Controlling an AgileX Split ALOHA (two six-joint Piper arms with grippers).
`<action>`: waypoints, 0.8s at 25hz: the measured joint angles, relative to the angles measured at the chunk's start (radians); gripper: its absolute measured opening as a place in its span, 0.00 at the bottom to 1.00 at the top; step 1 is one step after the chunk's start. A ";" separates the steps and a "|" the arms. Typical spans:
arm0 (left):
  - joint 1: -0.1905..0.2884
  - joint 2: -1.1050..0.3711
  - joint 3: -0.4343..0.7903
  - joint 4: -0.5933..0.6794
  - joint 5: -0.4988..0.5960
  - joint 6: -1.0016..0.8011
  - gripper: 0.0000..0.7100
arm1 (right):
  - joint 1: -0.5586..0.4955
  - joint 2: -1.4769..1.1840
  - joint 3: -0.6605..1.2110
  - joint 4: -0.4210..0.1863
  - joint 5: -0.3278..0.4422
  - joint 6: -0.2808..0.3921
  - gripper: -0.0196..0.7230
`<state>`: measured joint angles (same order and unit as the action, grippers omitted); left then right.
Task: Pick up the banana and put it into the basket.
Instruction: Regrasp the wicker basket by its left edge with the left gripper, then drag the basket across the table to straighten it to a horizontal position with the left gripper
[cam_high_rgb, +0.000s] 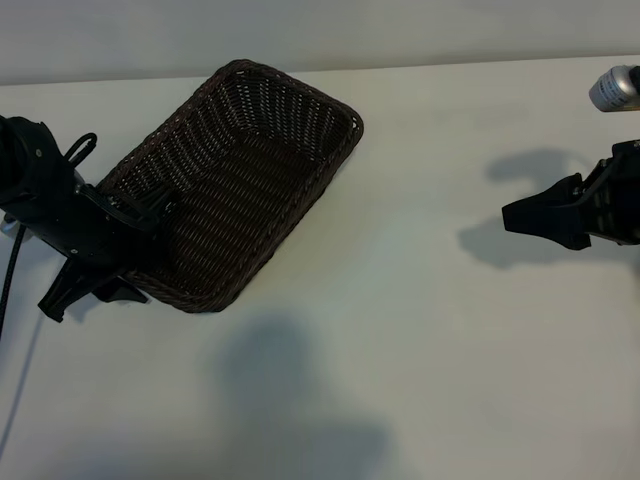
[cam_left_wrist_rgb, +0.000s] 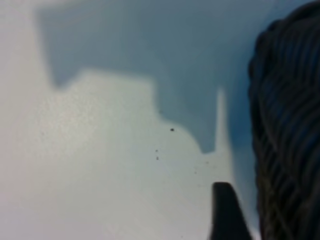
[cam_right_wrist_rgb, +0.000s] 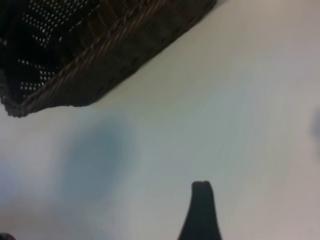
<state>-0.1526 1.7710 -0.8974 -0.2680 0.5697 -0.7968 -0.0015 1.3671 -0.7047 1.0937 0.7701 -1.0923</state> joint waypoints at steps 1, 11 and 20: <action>0.000 0.000 0.000 0.000 -0.001 0.004 0.45 | 0.000 0.000 0.000 0.000 0.000 0.000 0.81; 0.001 -0.007 -0.006 -0.031 -0.022 0.008 0.23 | 0.000 0.000 0.000 0.000 0.000 0.000 0.81; 0.001 -0.044 -0.087 -0.029 0.042 0.206 0.23 | 0.000 0.000 0.000 0.000 0.000 0.000 0.81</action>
<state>-0.1516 1.7270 -0.9848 -0.2966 0.6118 -0.5905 -0.0015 1.3671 -0.7047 1.0937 0.7701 -1.0921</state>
